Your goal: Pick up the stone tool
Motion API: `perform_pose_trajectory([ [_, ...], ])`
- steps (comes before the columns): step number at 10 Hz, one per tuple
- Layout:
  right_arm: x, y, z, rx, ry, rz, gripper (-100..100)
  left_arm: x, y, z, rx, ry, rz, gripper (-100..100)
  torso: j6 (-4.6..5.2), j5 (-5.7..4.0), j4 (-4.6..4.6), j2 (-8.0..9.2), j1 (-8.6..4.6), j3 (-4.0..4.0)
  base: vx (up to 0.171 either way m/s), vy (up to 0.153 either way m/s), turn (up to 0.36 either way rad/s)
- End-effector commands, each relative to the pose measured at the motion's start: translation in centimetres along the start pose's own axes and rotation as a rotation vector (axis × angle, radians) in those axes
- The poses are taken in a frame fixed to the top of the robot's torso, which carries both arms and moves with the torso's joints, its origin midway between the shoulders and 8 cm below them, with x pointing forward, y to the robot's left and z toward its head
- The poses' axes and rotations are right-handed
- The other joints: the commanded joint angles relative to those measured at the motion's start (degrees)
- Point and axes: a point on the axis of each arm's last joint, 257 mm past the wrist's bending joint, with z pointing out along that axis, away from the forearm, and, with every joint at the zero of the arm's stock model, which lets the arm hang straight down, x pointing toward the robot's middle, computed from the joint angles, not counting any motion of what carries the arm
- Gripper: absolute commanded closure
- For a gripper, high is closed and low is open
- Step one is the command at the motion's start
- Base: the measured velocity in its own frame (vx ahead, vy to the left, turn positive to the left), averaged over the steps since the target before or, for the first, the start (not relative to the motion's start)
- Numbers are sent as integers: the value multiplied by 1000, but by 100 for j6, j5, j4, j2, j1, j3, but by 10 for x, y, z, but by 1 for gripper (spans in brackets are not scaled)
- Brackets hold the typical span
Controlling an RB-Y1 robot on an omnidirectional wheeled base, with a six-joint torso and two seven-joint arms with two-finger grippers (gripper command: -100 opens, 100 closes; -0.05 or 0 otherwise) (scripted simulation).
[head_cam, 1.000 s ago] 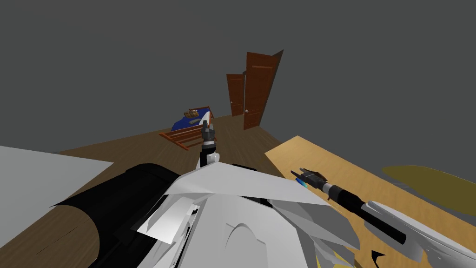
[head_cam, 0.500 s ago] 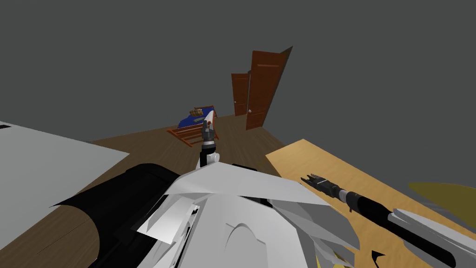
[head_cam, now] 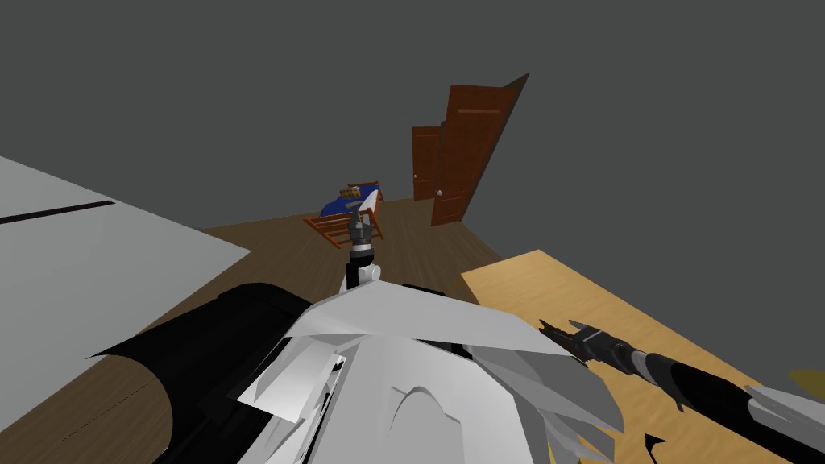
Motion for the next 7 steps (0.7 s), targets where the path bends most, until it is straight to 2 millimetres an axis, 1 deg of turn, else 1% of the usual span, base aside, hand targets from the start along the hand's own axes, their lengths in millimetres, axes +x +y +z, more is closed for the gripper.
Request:
perform_pose_trajectory([
  [1,7,-2,-2,-1,11,-4,-100,0,0,0,0,0,0,0,0,0,0,0,0,0,4,-8,-12],
  [2,42,-3,-14,-12,107,-32,-100,0,0,0,0,0,0,0,1,3,2,7,16,4,20,-23,222],
  [3,57,0,-18,-23,146,-40,-100,0,0,0,0,0,0,0,-6,5,1,2,13,2,49,-64,190],
  [5,82,11,-22,-49,204,-46,-100,0,0,0,0,0,0,0,0,1,-1,-6,0,-3,41,-65,74],
  [6,91,18,-21,-63,223,-46,-100,0,0,0,0,0,0,0,0,1,-1,-4,1,-2,33,-52,61],
  [7,102,30,-18,-85,243,-42,-100,0,0,0,0,0,0,0,0,-1,-1,-3,3,-2,40,-45,70],
])
